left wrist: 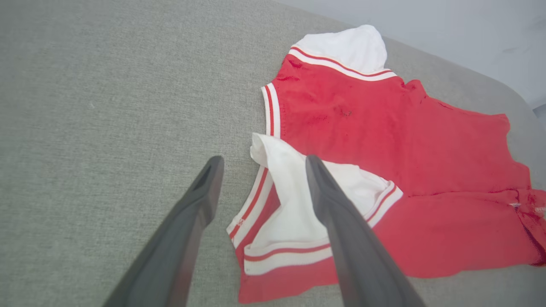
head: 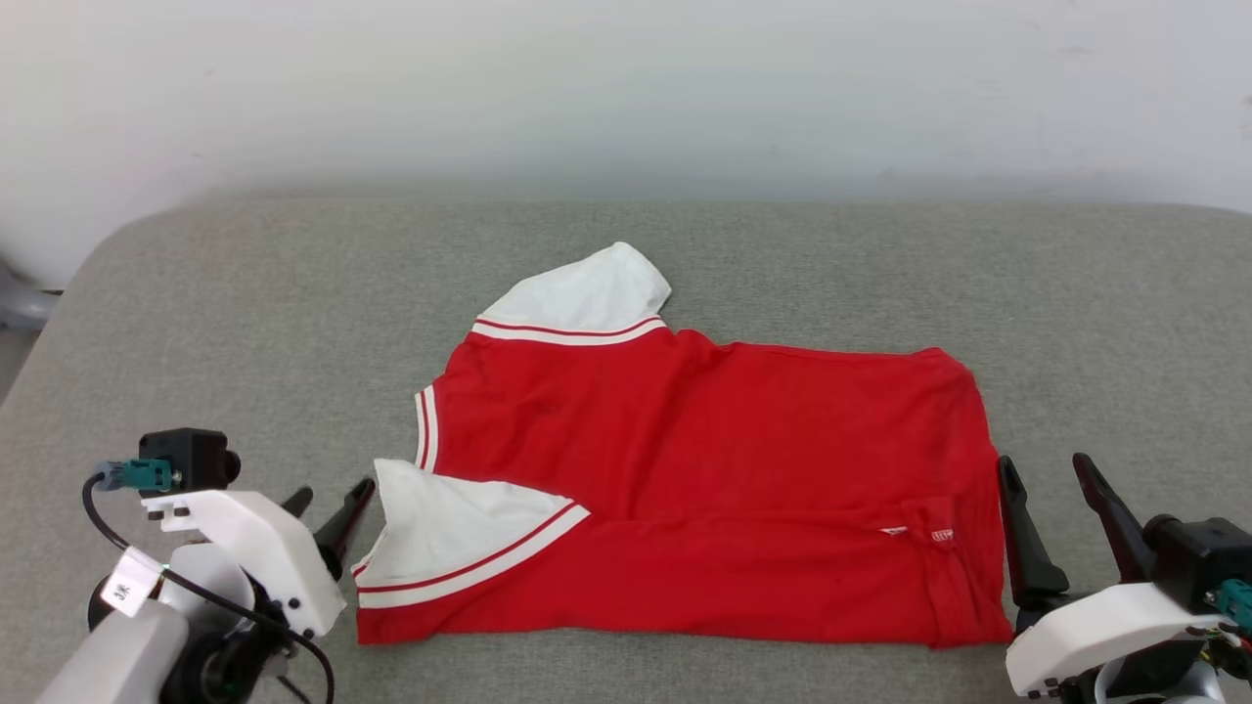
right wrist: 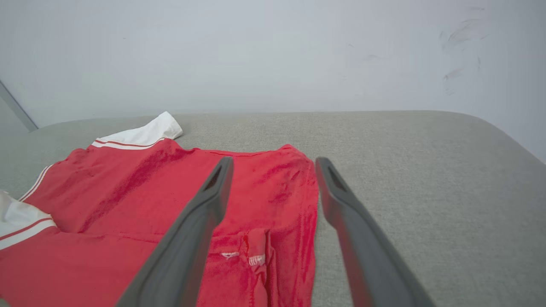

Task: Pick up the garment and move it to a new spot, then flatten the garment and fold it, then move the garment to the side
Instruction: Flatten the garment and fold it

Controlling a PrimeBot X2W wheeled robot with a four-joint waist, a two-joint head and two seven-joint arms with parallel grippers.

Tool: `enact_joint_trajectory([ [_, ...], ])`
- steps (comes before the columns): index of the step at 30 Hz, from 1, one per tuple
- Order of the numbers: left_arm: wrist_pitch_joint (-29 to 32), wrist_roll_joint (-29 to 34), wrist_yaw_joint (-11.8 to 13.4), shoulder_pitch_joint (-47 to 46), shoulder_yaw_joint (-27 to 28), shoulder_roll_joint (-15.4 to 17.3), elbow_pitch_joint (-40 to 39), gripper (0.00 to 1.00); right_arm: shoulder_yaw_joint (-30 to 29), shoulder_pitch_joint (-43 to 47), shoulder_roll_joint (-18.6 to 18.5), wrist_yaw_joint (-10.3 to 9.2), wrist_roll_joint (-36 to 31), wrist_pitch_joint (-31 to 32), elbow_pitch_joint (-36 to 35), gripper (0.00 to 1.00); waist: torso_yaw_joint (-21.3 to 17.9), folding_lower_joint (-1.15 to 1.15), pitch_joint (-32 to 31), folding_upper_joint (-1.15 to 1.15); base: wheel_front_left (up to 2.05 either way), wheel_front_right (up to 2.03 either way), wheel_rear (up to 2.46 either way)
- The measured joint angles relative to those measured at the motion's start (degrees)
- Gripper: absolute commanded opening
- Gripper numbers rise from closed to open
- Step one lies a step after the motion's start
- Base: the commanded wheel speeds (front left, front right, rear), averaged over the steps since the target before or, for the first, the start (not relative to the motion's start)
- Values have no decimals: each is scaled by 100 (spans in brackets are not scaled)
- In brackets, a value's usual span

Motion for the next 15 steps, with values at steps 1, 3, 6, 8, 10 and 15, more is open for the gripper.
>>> enact_joint_trajectory([
  [1, 250, -103, 12, 34, -8, 90, -97, 100, -2, 23, 8, 0, 3, 1, -51, 100, -30, 0, -13, 0, 0, 0, 0],
  [3, 720, -321, 63, 95, -7, 256, -281, 100, 4, 82, 22, -1, 4, 10, -174, 100, -92, 0, -14, 0, 0, 0, 0],
  [6, 1322, -627, 134, 202, -14, 443, -410, 100, 20, 98, 33, -1, 75, 65, -292, 100, -175, 0, 47, 0, 0, 0, 0],
  [8, 1607, -822, 192, 283, -9, 499, -436, 100, 23, 101, 36, 0, 107, 115, -335, 100, -228, 0, 118, 0, 0, 0, 0],
  [10, 1851, -983, 246, 355, -18, 511, -422, 100, 18, 98, 37, 0, 165, 134, -371, 100, -280, 0, 209, 0, 0, 0, 0],
  [15, 2016, -1150, 281, 376, -16, 474, -123, 100, 18, 65, 38, -1, 216, 129, -381, 100, -396, 1, 485, 0, 0, 0, 0],
])
